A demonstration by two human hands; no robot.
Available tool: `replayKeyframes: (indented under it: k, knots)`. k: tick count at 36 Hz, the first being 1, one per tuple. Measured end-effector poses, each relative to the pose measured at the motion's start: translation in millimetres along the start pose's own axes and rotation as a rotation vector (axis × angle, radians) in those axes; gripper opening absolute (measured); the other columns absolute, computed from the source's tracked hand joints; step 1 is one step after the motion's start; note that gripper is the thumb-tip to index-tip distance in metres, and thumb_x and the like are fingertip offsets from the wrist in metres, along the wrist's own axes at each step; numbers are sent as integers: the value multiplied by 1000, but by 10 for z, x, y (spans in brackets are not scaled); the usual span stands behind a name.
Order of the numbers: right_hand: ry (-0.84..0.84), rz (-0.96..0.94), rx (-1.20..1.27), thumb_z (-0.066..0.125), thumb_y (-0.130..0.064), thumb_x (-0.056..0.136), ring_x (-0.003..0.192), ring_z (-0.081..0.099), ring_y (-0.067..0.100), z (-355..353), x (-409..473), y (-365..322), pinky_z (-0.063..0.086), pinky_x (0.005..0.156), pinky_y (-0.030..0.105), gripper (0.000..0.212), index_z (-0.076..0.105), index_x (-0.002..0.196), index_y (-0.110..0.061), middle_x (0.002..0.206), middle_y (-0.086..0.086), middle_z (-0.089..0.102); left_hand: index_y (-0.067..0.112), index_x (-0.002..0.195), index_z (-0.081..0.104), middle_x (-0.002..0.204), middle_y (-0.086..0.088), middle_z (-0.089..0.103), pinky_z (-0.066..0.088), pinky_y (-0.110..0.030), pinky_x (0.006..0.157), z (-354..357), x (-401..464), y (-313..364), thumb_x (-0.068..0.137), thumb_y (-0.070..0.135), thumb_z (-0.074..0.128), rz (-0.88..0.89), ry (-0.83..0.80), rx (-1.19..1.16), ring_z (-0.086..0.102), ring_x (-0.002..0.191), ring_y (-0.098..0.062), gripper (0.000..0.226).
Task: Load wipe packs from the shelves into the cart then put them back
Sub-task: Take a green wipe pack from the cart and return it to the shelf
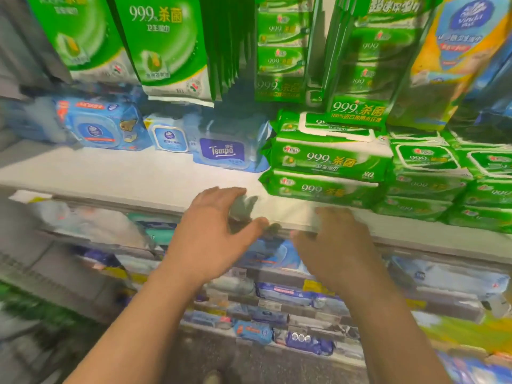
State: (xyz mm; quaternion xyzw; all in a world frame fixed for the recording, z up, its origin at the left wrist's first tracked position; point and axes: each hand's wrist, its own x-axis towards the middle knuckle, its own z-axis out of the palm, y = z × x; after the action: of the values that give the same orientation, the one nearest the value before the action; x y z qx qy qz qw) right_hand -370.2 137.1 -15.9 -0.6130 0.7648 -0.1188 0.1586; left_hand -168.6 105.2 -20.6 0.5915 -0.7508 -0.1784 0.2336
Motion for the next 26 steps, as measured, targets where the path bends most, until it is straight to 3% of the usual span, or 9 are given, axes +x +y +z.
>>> replayKeyframes:
  k: [2, 5, 11, 14, 20, 23, 26]
  knots:
    - [-34, -48, -70, 52, -57, 94, 132, 43, 33, 77, -32, -72, 35, 111, 44, 59, 51, 136, -16, 140, 9, 50, 30, 147, 49, 150, 7, 49, 26, -26, 115, -57, -167, -108, 72, 82, 43, -42, 8, 29, 32, 142, -13, 91]
    - [-79, -120, -126, 47, -64, 93, 130, 43, 31, 173, -97, -220, 35, 110, 43, 63, 49, 134, -17, 138, 6, 50, 32, 150, 44, 154, 8, 45, 30, -33, 118, -194, -402, -268, 69, 82, 45, -131, 8, 44, 34, 143, -14, 95]
    - [-93, -238, -242, 44, -63, 93, 125, 44, 30, 296, -322, -696, 38, 107, 44, 59, 51, 126, -15, 130, 7, 52, 35, 149, 43, 152, 10, 45, 30, -28, 112, -525, -871, -620, 79, 73, 64, -218, 100, 32, 35, 142, -12, 83]
    - [-80, -285, -218, 47, -64, 92, 118, 48, 29, 380, -508, -971, 42, 102, 44, 54, 54, 116, -16, 119, 6, 55, 37, 152, 38, 157, 14, 40, 28, -29, 114, -703, -1113, -828, 81, 74, 63, -250, 133, 25, 30, 145, -9, 83]
    - [-56, -376, -285, 38, -69, 88, 117, 52, 31, 726, -981, -1687, 42, 98, 46, 61, 58, 110, -15, 119, 6, 62, 37, 154, 36, 160, 15, 36, 30, -35, 120, -1188, -1757, -1458, 76, 82, 56, -375, 177, -7, 29, 147, -8, 92]
    - [-169, -386, -320, 29, -75, 85, 126, 47, 28, 877, -1288, -2149, 38, 107, 42, 75, 52, 127, -17, 130, 5, 55, 36, 152, 39, 156, 15, 40, 33, -34, 117, -1425, -2188, -1816, 78, 78, 59, -468, 183, -36, 34, 144, -9, 87]
    - [-208, -437, -340, 43, -65, 93, 128, 48, 28, 1104, -1544, -2578, 38, 107, 40, 63, 50, 134, -17, 135, 7, 54, 38, 150, 40, 155, 12, 42, 34, -34, 115, -1650, -2654, -2152, 74, 82, 56, -566, 198, -57, 35, 143, -12, 90]
